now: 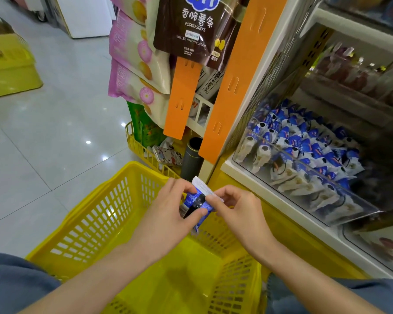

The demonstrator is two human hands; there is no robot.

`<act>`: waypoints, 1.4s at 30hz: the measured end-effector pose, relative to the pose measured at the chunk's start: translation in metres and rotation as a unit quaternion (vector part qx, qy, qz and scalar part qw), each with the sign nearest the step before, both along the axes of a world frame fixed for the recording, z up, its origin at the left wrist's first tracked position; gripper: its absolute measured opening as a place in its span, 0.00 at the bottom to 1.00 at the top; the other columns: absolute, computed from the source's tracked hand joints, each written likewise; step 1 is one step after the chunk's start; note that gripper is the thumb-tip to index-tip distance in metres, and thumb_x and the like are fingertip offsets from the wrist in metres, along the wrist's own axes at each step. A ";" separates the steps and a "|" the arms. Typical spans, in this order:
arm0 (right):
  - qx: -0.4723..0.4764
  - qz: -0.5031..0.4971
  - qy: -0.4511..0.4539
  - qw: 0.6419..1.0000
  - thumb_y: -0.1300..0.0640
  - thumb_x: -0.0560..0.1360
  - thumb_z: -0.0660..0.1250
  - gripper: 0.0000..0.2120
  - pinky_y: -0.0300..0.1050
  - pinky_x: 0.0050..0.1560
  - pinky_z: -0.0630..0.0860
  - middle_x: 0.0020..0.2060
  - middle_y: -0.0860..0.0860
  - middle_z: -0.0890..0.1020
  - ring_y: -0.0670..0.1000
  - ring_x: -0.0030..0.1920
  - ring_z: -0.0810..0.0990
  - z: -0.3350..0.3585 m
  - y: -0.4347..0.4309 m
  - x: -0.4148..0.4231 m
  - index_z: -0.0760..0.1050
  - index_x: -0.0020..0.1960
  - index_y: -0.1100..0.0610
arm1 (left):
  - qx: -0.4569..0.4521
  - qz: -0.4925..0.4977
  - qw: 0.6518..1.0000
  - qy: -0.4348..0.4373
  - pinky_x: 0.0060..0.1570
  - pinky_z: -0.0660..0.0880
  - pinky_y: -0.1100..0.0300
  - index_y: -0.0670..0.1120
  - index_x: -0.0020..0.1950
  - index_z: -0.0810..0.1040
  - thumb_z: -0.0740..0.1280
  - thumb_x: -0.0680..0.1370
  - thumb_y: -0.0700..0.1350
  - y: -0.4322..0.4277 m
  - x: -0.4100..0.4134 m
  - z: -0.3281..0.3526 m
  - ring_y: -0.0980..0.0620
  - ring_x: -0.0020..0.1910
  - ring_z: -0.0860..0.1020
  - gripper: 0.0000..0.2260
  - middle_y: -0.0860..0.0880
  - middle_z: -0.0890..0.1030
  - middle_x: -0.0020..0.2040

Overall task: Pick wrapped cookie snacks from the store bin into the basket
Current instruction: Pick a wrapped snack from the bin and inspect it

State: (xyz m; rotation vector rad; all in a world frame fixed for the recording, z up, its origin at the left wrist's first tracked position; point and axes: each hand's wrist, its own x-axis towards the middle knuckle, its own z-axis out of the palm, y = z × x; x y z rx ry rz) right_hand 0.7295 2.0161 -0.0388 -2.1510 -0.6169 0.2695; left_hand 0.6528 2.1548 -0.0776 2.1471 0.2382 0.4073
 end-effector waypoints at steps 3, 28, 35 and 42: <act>-0.008 0.021 -0.001 1.000 0.54 0.73 0.69 0.05 0.36 0.35 0.72 0.32 0.45 0.80 0.41 0.34 0.76 -0.003 0.002 -0.004 0.80 0.40 0.55 | 0.006 0.003 1.000 0.014 0.43 0.70 0.69 0.59 0.47 0.68 0.70 0.69 0.55 -0.001 0.000 -0.004 0.62 0.46 0.72 0.12 0.61 0.71 0.47; 0.041 0.081 0.142 0.986 0.58 0.75 0.66 0.14 0.45 0.53 0.78 0.55 0.46 0.80 0.44 0.52 0.80 -0.005 0.012 -0.010 0.71 0.60 0.52 | -0.033 0.012 0.999 -0.034 0.34 0.75 0.47 0.51 0.41 0.70 0.64 0.78 0.40 0.007 0.001 0.008 0.49 0.33 0.79 0.08 0.51 0.80 0.34; 0.071 0.052 0.189 0.978 0.64 0.78 0.60 0.10 0.49 0.55 0.77 0.54 0.54 0.81 0.51 0.54 0.80 -0.005 0.014 -0.007 0.72 0.55 0.52 | -0.106 0.037 0.993 0.023 0.34 0.74 0.71 0.54 0.41 0.72 0.67 0.74 0.36 0.003 0.006 0.011 0.64 0.37 0.79 0.12 0.58 0.80 0.38; 0.082 0.058 0.222 0.970 0.65 0.79 0.58 0.10 0.42 0.48 0.79 0.54 0.56 0.80 0.50 0.50 0.80 -0.004 0.011 -0.004 0.70 0.57 0.54 | -0.070 0.018 0.996 0.059 0.38 0.74 0.69 0.49 0.44 0.77 0.65 0.73 0.34 0.003 0.005 0.010 0.58 0.38 0.80 0.10 0.53 0.81 0.41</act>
